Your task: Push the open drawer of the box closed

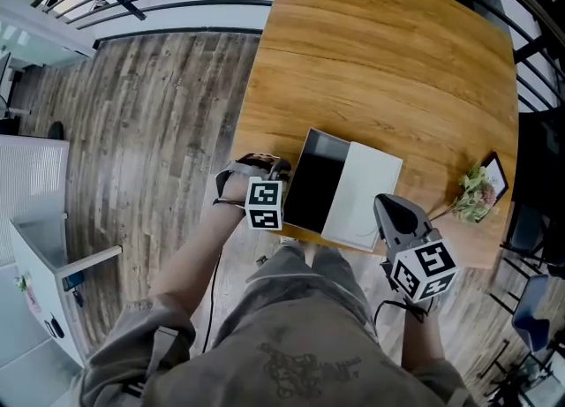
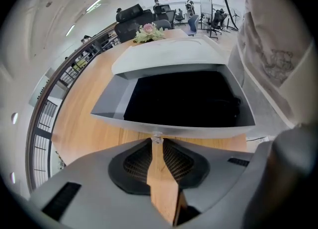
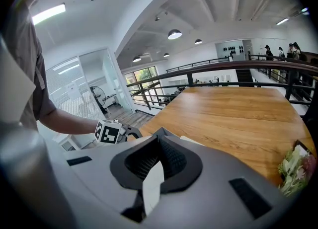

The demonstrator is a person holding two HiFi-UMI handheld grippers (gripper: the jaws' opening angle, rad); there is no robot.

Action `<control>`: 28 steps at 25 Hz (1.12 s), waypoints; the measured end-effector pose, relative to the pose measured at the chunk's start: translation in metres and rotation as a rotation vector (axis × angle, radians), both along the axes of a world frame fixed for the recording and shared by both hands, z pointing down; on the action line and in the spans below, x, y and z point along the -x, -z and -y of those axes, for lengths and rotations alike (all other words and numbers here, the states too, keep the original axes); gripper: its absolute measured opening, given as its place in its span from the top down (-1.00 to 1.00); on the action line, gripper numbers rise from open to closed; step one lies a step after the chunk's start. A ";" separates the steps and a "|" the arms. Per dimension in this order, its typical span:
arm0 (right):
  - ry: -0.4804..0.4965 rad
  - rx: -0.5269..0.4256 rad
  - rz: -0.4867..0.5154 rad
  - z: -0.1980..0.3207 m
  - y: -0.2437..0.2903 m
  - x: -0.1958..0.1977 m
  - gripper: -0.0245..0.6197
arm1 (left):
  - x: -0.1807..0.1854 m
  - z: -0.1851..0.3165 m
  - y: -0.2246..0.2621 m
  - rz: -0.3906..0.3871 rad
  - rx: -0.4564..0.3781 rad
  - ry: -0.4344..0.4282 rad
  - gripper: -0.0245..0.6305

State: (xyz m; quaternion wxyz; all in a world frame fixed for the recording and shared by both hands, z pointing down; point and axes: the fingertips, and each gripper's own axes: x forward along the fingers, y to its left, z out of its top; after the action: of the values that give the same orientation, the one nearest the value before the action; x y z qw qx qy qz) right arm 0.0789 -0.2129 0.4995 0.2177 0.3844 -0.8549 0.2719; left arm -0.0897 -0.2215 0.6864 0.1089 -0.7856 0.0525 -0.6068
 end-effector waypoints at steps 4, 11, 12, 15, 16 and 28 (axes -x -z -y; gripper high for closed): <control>-0.023 0.017 -0.002 -0.005 -0.006 -0.011 0.82 | -0.028 -0.004 -0.006 -0.012 0.021 -0.025 0.69; -0.070 0.038 -0.011 -0.016 -0.014 -0.040 0.82 | -0.074 -0.014 -0.008 -0.040 0.038 -0.061 0.69; -0.075 0.039 -0.010 -0.016 -0.015 -0.043 0.82 | -0.081 -0.015 -0.009 -0.044 0.042 -0.068 0.69; -0.088 0.038 -0.007 -0.018 -0.016 -0.053 0.82 | -0.101 -0.019 -0.010 -0.055 0.048 -0.084 0.69; -0.091 0.038 -0.006 -0.019 -0.016 -0.055 0.82 | -0.106 -0.020 -0.010 -0.057 0.049 -0.084 0.69; -0.067 0.003 0.024 -0.018 -0.002 -0.062 0.82 | -0.090 -0.014 0.011 -0.098 0.041 0.138 0.60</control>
State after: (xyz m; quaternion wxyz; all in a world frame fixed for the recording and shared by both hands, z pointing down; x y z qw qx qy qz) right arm 0.1407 -0.1951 0.5019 0.1988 0.4091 -0.8438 0.2849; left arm 0.0006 -0.2072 0.6756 0.0481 -0.8108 0.0992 -0.5748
